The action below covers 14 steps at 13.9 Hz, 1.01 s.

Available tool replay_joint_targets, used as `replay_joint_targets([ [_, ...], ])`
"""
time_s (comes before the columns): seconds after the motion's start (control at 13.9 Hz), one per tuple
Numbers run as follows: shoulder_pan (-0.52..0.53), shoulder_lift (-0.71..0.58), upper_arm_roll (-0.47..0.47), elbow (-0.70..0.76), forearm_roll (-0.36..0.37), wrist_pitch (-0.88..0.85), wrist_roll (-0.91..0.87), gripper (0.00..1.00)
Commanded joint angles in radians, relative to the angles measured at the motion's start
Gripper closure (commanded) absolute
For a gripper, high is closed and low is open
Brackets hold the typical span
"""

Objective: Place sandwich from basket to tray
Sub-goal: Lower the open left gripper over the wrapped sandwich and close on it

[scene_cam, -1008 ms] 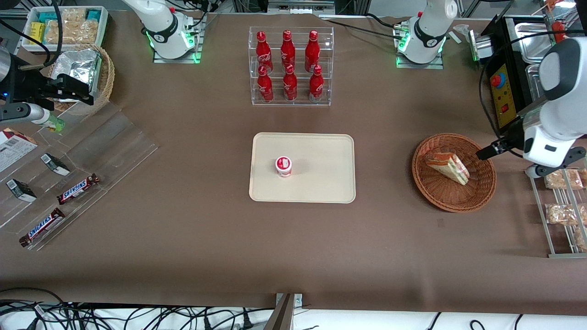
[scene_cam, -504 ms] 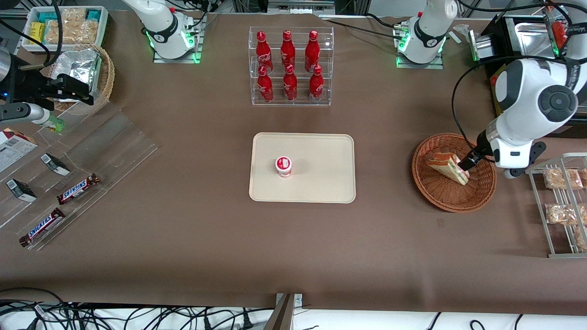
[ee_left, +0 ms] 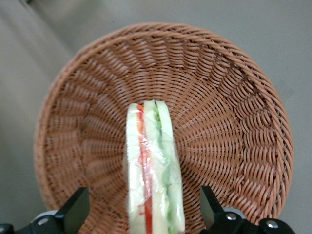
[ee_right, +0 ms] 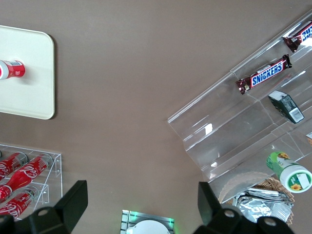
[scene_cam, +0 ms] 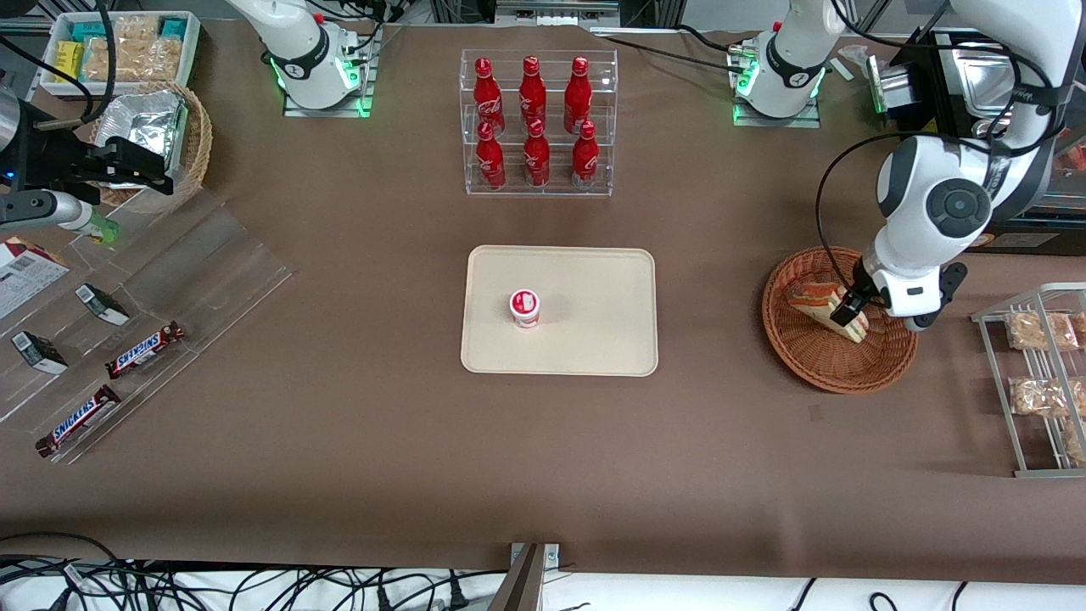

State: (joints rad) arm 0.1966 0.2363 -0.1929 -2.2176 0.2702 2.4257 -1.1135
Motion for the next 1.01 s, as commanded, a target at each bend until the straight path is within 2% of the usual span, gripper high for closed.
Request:
replay_joint_targets([
  [0.0, 0.003, 0.02, -0.002, -0.039, 0.027, 0.081, -0.048, 0.0],
  [0.22, 0.007, 0.038, -0.002, -0.066, 0.032, 0.134, -0.048, 0.0],
  [0.36, 0.009, 0.047, -0.002, -0.068, 0.059, 0.138, -0.048, 0.0],
  [0.58, 0.009, 0.044, -0.002, -0.063, 0.063, 0.131, -0.031, 0.02],
  [0.65, 0.009, 0.044, 0.0, -0.06, 0.063, 0.13, -0.034, 0.16],
  [0.86, 0.01, 0.041, 0.001, -0.057, 0.063, 0.127, -0.048, 0.87],
  [0.94, 0.01, 0.04, 0.001, -0.059, 0.063, 0.127, -0.048, 1.0],
])
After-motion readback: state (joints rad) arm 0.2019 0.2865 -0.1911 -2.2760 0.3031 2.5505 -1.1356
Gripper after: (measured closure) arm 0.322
